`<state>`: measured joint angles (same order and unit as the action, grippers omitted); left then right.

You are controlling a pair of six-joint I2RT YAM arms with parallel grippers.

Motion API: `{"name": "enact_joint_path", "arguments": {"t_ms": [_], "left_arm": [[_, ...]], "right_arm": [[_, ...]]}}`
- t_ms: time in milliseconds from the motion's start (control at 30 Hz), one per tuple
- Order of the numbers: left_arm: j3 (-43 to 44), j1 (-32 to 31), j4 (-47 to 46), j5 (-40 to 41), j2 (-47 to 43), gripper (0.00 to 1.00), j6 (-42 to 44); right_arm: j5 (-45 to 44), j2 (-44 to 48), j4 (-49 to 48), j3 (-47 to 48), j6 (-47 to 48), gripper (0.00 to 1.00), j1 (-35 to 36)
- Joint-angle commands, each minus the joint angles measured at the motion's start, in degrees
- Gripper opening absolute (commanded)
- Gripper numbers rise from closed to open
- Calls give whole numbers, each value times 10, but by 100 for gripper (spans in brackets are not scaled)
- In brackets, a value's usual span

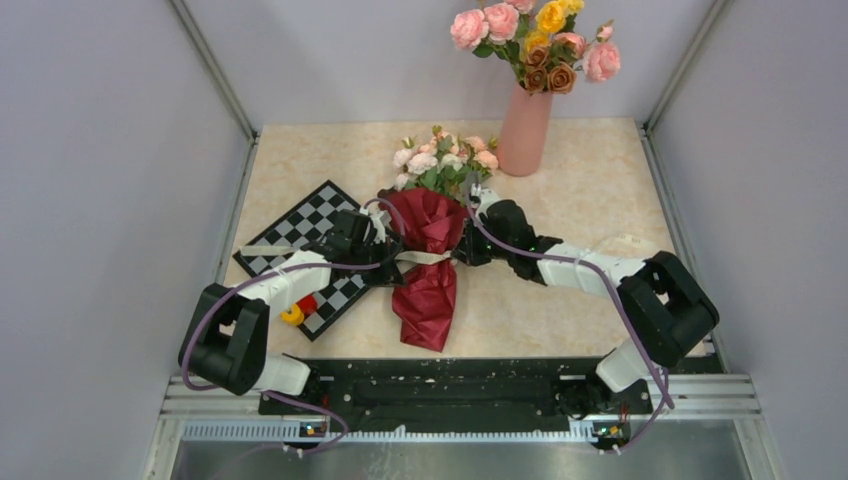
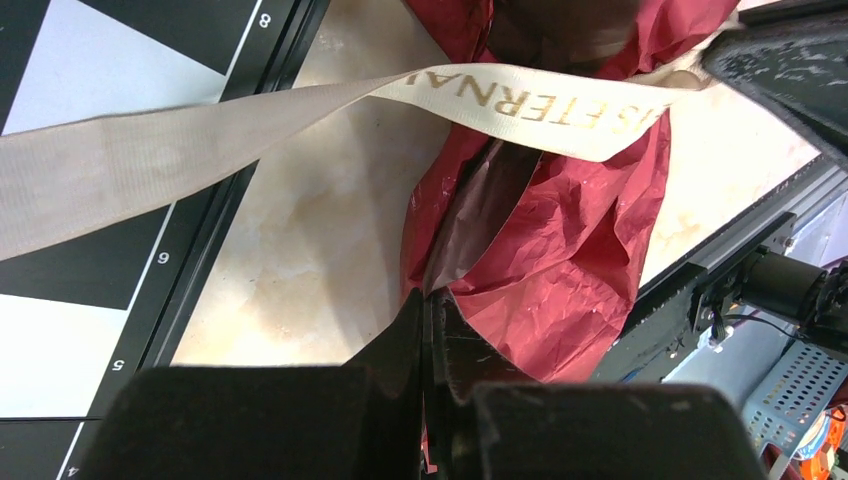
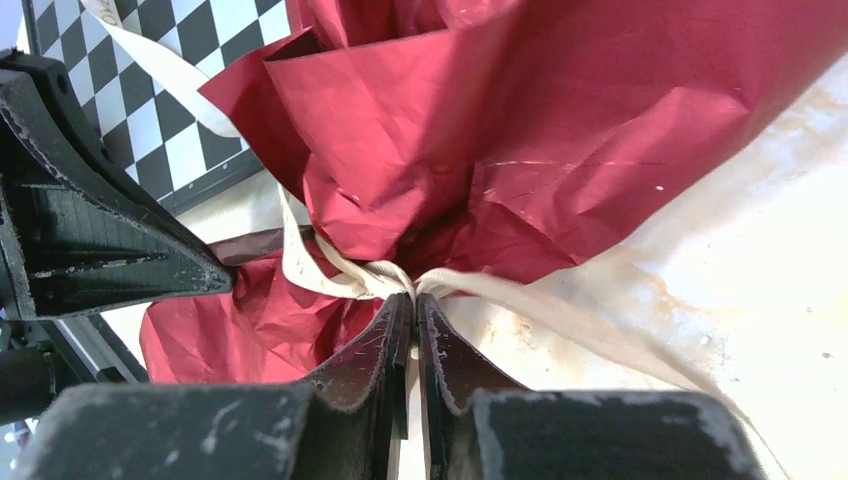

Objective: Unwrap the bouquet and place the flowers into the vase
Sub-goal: Untie the ribbon from the wrapping paper.

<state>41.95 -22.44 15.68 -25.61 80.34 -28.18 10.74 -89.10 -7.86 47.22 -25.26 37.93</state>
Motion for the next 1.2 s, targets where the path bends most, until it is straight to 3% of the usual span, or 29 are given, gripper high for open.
{"name": "enact_joint_path", "arguments": {"t_ms": [0,667,1167], "left_arm": [[8,2,10,18,-19,0,5],[8,3,9,13,-22,0,7],[14,2,10,11,-13,0,9]], "right_arm": [[-12,36,-20,-7,-4,9,-17],[57,15,-12,22,24,21,-25],[75,-30,-8,56,34,22,-25]]}}
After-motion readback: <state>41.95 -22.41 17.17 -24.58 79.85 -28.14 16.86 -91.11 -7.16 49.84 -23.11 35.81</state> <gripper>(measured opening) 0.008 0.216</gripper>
